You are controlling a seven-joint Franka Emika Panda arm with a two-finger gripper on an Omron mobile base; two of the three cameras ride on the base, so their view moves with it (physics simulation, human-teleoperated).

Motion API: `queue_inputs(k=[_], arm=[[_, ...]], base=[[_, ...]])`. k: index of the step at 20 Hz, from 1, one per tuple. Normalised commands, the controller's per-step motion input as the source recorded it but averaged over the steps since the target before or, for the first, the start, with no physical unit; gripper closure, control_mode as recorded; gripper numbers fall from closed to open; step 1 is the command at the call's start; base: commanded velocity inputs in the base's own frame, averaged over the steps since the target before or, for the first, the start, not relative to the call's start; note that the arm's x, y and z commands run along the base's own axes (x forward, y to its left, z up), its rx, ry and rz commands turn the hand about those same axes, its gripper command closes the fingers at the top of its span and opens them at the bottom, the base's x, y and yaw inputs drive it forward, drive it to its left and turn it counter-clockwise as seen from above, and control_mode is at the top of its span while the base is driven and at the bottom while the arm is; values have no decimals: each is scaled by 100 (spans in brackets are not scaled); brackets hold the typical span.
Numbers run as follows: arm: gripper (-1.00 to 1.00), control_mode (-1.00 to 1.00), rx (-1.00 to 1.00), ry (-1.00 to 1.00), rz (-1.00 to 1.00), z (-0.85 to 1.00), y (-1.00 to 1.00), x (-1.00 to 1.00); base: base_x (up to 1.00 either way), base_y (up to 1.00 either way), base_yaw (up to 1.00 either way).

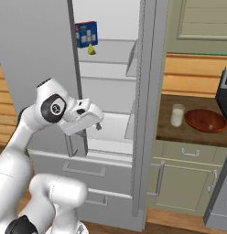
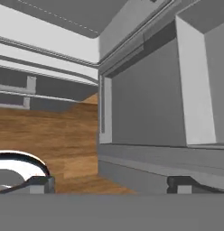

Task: Grab a lemon wedge from the fridge and one ice cube from the ice bowl, and put them in the glass of lemonade.

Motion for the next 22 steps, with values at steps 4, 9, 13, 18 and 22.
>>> queue_inputs(k=[4,9,13,18,22], arm=[[-100,-100,76,0,44,-76,68,37],[-100,-100,33,0,28,-21,83,8],[-100,-100,0,-1,8,0,91,-3],[-100,-100,0,-3,2,-22,81,34],[-100,-100,0,0,-11,-55,31,92]], base=[[0,0,0],[0,0,0],[0,0,0],[0,0,0],[0,0,0]])
